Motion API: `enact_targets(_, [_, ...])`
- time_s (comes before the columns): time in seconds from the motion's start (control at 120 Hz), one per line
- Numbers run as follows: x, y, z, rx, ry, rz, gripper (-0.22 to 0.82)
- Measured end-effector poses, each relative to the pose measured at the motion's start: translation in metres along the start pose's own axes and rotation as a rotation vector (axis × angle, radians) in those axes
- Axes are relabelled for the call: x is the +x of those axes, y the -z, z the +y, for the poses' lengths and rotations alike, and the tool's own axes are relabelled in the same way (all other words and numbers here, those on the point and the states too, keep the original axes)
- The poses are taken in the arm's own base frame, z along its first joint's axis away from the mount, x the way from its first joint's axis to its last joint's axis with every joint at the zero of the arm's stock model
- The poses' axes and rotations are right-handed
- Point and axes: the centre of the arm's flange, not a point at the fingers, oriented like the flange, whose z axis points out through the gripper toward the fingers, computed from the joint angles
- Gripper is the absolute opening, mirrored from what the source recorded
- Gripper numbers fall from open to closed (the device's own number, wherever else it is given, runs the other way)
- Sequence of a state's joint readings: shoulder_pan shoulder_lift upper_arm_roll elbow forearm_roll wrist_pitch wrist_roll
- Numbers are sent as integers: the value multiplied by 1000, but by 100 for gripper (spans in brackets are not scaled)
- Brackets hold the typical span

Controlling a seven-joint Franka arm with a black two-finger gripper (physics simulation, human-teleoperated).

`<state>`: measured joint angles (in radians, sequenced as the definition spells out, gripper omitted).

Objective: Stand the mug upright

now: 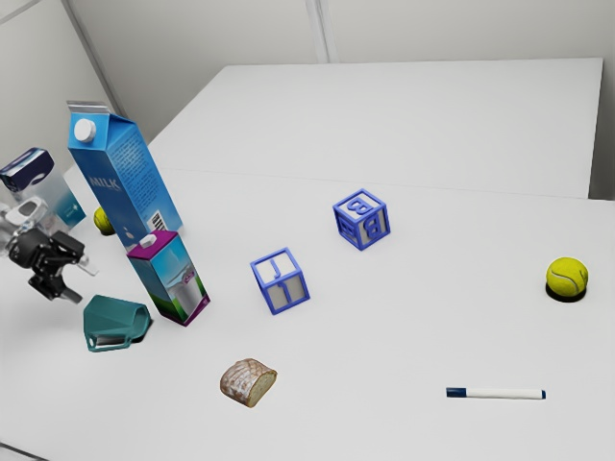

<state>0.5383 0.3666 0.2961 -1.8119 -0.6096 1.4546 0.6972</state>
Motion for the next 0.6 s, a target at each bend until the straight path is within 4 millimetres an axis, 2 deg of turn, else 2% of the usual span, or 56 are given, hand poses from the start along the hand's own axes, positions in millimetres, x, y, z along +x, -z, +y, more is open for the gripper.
enact_targets(0.317, [3, -12, -31, -39, -59, 10, 59])
enact_targets(0.483, [5, -37, -29, -75, -89, 0, 59])
enact_targets(0.6, [0, -47, -27, -96, -99, 12, 58])
